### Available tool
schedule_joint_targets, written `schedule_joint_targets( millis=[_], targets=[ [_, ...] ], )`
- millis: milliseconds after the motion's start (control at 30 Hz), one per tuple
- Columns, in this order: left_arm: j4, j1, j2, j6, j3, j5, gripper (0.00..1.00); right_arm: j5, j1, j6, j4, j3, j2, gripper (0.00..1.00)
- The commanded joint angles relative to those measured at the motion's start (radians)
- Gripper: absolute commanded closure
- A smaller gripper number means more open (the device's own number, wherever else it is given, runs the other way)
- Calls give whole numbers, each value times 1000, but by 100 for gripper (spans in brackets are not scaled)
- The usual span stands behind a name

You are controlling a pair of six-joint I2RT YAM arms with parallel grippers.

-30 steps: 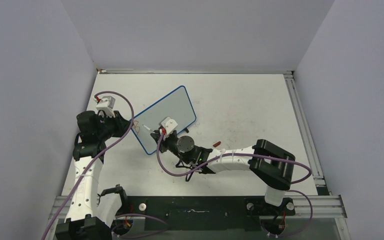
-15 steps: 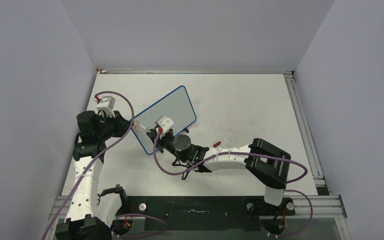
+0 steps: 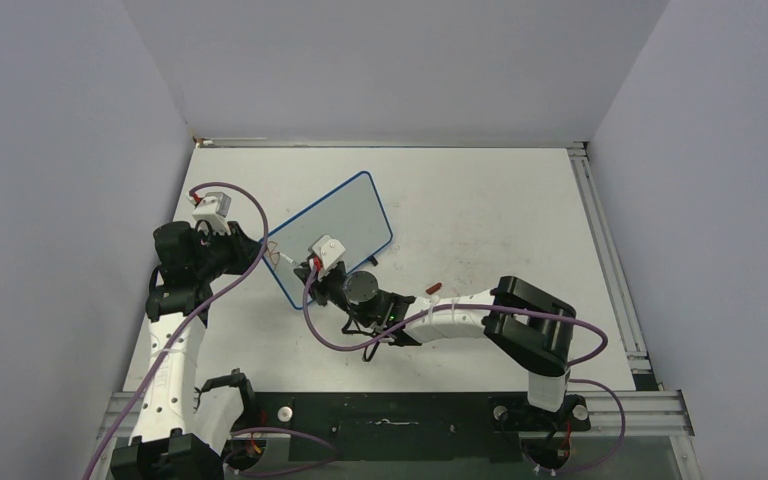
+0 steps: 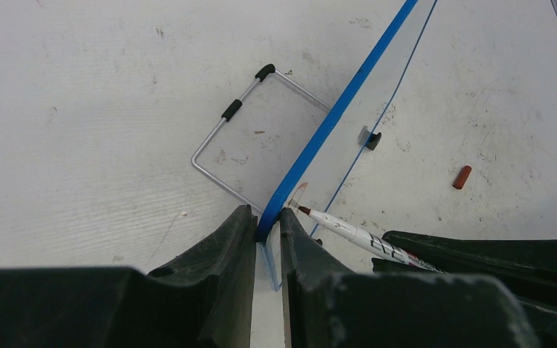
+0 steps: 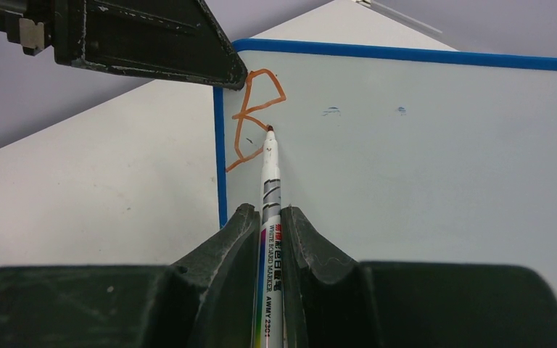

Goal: Write a sentence on the whiteboard

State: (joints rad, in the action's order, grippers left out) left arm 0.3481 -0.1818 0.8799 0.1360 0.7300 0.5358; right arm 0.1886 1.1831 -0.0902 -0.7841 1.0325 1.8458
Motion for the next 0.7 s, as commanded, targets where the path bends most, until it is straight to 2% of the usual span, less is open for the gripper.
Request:
schedule_joint_targets(
  millis=[0, 667],
  targets=[
    [15, 4, -4, -12, 6, -13, 100, 34, -11, -9, -32, 32, 0, 95],
    [17, 5, -6, -13, 6, -15, 100, 36, -11, -40, -22, -33, 4, 95]
  ],
)
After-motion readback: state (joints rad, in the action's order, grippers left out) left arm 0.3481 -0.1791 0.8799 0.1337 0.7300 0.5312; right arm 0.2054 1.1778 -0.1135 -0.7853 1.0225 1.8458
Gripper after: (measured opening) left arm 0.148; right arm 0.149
